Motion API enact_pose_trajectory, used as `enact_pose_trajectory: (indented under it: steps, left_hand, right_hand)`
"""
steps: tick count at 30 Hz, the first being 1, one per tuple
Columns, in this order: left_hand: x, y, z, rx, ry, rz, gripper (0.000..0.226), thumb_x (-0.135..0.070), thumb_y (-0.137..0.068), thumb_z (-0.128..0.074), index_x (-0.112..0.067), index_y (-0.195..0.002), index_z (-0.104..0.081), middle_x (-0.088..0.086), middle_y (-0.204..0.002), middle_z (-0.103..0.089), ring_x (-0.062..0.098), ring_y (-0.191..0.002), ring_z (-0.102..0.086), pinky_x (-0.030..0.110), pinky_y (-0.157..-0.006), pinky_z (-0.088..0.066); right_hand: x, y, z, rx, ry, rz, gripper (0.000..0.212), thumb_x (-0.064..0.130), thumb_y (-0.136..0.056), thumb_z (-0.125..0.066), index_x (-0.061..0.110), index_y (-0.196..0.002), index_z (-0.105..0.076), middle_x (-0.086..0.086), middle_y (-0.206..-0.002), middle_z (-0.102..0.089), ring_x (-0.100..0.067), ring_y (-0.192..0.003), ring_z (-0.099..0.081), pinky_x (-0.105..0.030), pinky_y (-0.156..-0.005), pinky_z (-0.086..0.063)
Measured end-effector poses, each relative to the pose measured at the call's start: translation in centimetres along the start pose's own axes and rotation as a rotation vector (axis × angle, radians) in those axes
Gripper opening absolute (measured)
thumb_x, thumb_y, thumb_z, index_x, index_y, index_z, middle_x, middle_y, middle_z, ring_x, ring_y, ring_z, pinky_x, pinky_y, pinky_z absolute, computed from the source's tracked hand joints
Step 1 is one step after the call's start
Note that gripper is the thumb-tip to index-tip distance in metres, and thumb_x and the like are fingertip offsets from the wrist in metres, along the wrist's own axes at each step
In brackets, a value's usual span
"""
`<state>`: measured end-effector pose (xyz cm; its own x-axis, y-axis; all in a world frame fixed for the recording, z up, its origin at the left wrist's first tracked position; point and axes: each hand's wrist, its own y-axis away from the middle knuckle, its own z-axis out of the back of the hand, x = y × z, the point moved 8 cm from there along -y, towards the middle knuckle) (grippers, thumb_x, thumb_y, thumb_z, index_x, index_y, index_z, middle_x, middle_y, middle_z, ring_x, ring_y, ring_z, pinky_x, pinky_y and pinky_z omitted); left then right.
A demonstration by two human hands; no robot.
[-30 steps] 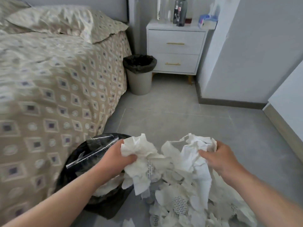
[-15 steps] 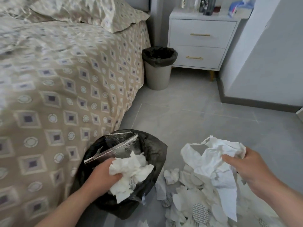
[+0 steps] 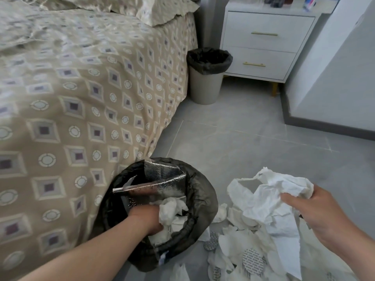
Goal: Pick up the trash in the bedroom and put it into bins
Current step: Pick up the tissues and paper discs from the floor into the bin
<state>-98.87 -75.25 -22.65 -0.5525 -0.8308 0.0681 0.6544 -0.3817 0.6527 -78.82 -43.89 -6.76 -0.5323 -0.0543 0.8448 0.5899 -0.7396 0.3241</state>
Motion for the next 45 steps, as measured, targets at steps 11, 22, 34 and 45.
enact_pose_trajectory:
  steps: [11,22,34,45]
  left_hand:
    - [0.0,-1.5,-4.7,0.219,0.071,0.001,0.048,-0.026,-0.088,-0.056,-0.004,-0.130,-0.048,0.013,-0.134,-0.052,0.027,-0.118,-0.054,0.029,-0.100,-0.042]
    - [0.3,2.1,1.1,0.000,0.327,-0.143,0.084,-0.054,-0.068,-0.064,-0.024,-0.141,-0.034,-0.001,-0.137,-0.052,0.020,-0.123,-0.051,0.026,-0.101,-0.040]
    - [7.9,9.3,3.5,-0.477,0.283,-0.136,0.012,-0.037,-0.084,-0.054,-0.027,-0.088,-0.059,-0.012,-0.095,-0.056,0.012,-0.095,-0.055,0.030,-0.081,-0.047]
    - [9.4,9.7,2.5,-0.892,0.397,-0.021,0.013,-0.014,-0.075,-0.053,-0.012,-0.088,-0.053,0.007,-0.097,-0.054,0.028,-0.094,-0.051,0.035,-0.089,-0.036]
  right_hand:
    - [2.6,2.2,-3.9,0.153,-0.110,0.031,0.016,0.002,-0.080,-0.071,0.017,-0.086,-0.073,-0.003,-0.086,-0.077,-0.028,-0.086,-0.072,-0.048,-0.084,-0.055]
    - [8.0,4.6,-13.0,0.421,-0.592,0.016,0.028,-0.008,-0.082,-0.062,0.002,-0.108,-0.067,-0.018,-0.102,-0.073,-0.034,-0.093,-0.071,-0.048,-0.083,-0.057]
    - [1.9,5.3,-26.4,0.593,0.344,0.260,0.006,0.018,-0.077,-0.059,0.023,-0.072,-0.058,0.004,-0.076,-0.064,-0.013,-0.072,-0.059,-0.031,-0.063,-0.048]
    - [2.6,8.0,-28.7,0.849,0.909,0.478,0.069,0.049,-0.072,-0.070,0.026,-0.132,-0.045,0.000,-0.135,-0.052,-0.021,-0.126,-0.048,-0.034,-0.099,-0.045]
